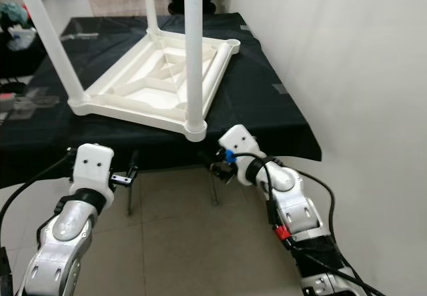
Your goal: Building children table
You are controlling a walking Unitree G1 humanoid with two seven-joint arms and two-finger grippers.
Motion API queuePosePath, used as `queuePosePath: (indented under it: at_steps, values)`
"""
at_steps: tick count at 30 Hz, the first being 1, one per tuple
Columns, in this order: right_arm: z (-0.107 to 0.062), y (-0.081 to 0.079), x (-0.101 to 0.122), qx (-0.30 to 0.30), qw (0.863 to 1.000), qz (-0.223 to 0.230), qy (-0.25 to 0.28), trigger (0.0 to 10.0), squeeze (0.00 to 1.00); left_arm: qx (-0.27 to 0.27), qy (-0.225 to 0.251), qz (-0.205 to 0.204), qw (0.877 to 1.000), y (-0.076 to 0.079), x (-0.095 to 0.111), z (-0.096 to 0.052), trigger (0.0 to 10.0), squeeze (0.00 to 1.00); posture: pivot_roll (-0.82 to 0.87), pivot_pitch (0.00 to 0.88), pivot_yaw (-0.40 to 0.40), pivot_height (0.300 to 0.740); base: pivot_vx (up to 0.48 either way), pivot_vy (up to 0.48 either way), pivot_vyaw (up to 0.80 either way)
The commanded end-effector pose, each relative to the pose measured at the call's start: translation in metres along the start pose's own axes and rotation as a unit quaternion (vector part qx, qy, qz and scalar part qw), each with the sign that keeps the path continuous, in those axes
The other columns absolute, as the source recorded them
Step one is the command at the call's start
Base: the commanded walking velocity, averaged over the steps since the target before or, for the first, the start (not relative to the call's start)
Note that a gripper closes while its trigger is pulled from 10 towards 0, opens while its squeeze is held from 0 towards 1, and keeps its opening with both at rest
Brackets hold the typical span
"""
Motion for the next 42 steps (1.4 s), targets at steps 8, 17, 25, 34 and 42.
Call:
queuePosePath:
  at_steps: [8, 17, 25, 34, 42]
  values:
    - [0.005, 0.000, -0.007, -0.019, 1.000, 0.017, -0.019, 10.0, 0.00, -0.010, 0.011, 0.009, 1.000, 0.000, 0.002, 0.001, 10.0, 0.00, -0.06, 0.062, -0.063, 0.740, 0.000, 0.000, 0.00]
    - [0.003, -0.038, 0.004, 0.085, 0.996, 0.016, 0.008, 10.0, 0.00, -0.012, 0.013, 0.011, 1.000, 0.000, 0.002, 0.000, 10.0, 0.00, -0.05, 0.055, -0.061, 0.740, 0.000, 0.000, 0.00]
    - [-0.004, -0.065, 0.019, 0.152, 0.986, 0.021, 0.059, 10.0, 0.00, -0.003, -0.006, 0.015, 1.000, -0.004, -0.007, -0.006, 10.0, 0.00, -0.05, 0.048, -0.054, 0.740, 0.131, 0.000, 0.48]
    - [-0.006, -0.075, 0.019, 0.173, 0.983, 0.023, 0.063, 10.0, 0.00, -0.006, -0.020, 0.012, 1.000, -0.004, -0.015, -0.013, 10.0, 0.00, -0.04, 0.042, -0.051, 0.740, 0.463, 0.000, 0.14]
    - [-0.011, -0.082, 0.021, 0.195, 0.978, 0.009, 0.071, 10.0, 0.00, -0.016, -0.017, 0.016, 1.000, -0.001, -0.013, -0.011, 10.0, 0.00, -0.04, 0.046, -0.049, 0.740, 0.467, 0.000, 0.80]
Point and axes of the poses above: a point about 5 cm out from each wrist's last joint towards the gripper, its own z axis pointing out of the wrist towards the gripper, its own x axis along the axis of the wrist's last joint, y = z × x, the point moved 5 cm from there along z, pointing out of the wrist towards the gripper, and after that the axes turned 2 degrees about z, right-handed, at the moved point
